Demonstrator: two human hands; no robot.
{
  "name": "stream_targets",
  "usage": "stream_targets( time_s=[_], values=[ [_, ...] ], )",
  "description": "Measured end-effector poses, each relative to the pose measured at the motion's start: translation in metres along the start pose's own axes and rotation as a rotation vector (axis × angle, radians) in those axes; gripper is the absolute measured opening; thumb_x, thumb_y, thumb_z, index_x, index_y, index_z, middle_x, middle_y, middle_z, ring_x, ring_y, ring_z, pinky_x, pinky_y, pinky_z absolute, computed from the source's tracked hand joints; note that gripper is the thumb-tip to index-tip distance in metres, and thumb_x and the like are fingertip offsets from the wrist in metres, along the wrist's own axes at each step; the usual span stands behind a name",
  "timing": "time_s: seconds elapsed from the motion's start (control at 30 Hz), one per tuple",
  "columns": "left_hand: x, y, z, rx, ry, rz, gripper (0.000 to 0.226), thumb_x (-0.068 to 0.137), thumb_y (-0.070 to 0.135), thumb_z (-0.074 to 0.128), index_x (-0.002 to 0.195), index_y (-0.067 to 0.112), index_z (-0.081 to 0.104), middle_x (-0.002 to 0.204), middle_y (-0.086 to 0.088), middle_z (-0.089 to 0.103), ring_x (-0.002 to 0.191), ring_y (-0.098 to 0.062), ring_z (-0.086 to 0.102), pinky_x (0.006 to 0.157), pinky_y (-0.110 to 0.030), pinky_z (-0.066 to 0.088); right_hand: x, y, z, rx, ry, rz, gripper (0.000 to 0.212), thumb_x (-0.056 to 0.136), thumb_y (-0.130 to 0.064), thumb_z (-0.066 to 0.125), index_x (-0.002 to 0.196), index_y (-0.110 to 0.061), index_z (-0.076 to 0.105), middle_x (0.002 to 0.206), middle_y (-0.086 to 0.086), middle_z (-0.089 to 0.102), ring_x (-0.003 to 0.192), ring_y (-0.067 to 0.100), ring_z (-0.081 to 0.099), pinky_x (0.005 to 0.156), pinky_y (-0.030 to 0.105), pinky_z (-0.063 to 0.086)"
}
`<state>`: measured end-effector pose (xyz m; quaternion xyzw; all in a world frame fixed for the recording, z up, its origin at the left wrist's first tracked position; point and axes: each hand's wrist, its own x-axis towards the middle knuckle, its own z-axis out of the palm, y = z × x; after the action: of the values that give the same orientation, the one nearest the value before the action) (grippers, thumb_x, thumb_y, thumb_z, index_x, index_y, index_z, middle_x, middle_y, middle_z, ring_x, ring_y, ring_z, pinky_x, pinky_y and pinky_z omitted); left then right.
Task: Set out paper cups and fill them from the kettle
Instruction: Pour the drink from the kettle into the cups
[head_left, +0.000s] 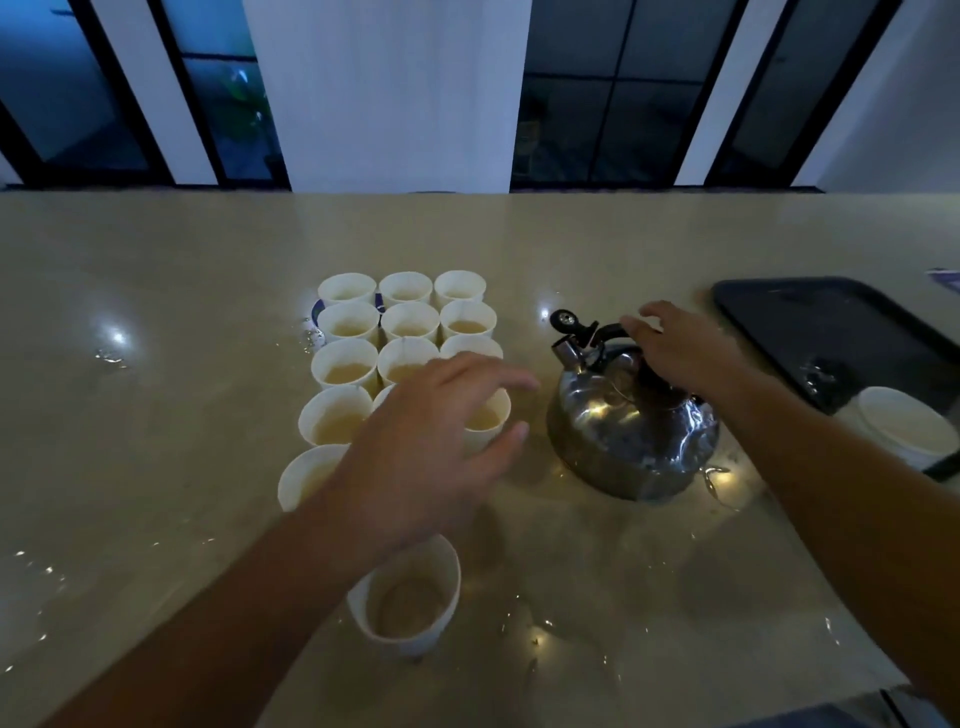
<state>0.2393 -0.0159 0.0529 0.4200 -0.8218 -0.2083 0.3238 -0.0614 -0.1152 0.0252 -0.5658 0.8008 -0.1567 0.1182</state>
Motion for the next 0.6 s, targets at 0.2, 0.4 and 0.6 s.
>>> stream_targets(
  time_s=[0.2, 0.4, 0.6],
  values=[
    [0.07, -0.003, 0.015, 0.237, -0.285, 0.007, 0.031, 0.093, 0.034, 0.06, 0.124, 0.038, 0.057, 0.13, 0.014, 0.052, 0.119, -0.009, 0.048, 0.1, -0.037, 0.043, 0.0, -0.003, -0.008, 0.149, 0.061, -0.013, 0.037, 0.095, -0.057, 0.053, 0.104, -0.023, 0.064, 0.102, 0.005, 0.064, 0.087, 0.023, 0.06, 0.076, 0.035, 0.049],
    [0.122, -0.011, 0.021, 0.264, -0.276, 0.016, 0.032, 0.092, 0.03, 0.062, 0.124, 0.031, 0.059, 0.126, 0.007, 0.057, 0.114, -0.014, 0.052, 0.088, -0.03, 0.042, -0.019, -0.004, -0.029, 0.387, 0.058, -0.12, 0.027, 0.086, -0.048, 0.07, 0.101, -0.026, 0.074, 0.095, -0.005, 0.072, 0.087, 0.013, 0.066, 0.072, 0.023, 0.05],
    [0.157, -0.008, 0.04, 0.324, -0.345, 0.12, 0.051, 0.092, 0.019, 0.067, 0.14, 0.028, 0.051, 0.138, 0.001, 0.054, 0.124, -0.019, 0.05, 0.099, -0.031, 0.041, -0.031, -0.001, -0.025, 0.522, 0.026, -0.206, 0.019, 0.078, -0.041, 0.08, 0.095, -0.032, 0.079, 0.087, -0.019, 0.075, 0.085, -0.003, 0.069, 0.084, 0.021, 0.052]
  ],
)
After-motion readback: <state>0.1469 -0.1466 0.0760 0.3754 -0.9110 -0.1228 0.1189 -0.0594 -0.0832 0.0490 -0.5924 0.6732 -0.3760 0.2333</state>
